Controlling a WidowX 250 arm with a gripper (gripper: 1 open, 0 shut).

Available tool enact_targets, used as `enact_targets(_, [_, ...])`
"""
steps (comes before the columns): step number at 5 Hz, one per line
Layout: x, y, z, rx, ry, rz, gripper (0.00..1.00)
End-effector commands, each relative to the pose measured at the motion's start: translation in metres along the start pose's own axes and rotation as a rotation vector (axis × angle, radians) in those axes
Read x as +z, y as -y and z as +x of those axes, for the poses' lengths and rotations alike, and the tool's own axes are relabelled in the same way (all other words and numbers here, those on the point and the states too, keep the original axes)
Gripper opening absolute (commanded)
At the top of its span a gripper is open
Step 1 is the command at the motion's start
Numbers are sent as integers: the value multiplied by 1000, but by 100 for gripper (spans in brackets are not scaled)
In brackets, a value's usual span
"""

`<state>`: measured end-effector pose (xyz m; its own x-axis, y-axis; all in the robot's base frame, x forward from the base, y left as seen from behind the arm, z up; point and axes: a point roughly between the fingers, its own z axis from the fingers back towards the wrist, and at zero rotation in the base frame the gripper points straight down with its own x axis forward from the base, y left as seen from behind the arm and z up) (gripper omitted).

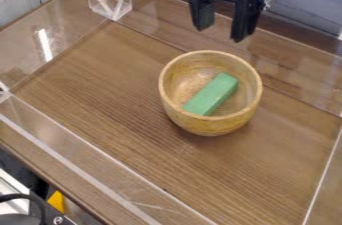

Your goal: Remove the green block from inside the brown bowl and put it on the table

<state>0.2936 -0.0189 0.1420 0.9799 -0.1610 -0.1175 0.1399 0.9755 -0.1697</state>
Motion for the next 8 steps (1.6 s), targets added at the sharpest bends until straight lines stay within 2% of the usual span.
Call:
enact_targets(1, [9,0,0,-24,58,23,100])
enact_targets(4, [-27,-6,9,-34,46,53,100])
enact_targets(6, [-53,-11,18,-65,66,87,100])
enact_targets(8, [-64,-12,24,-86,79,105,100])
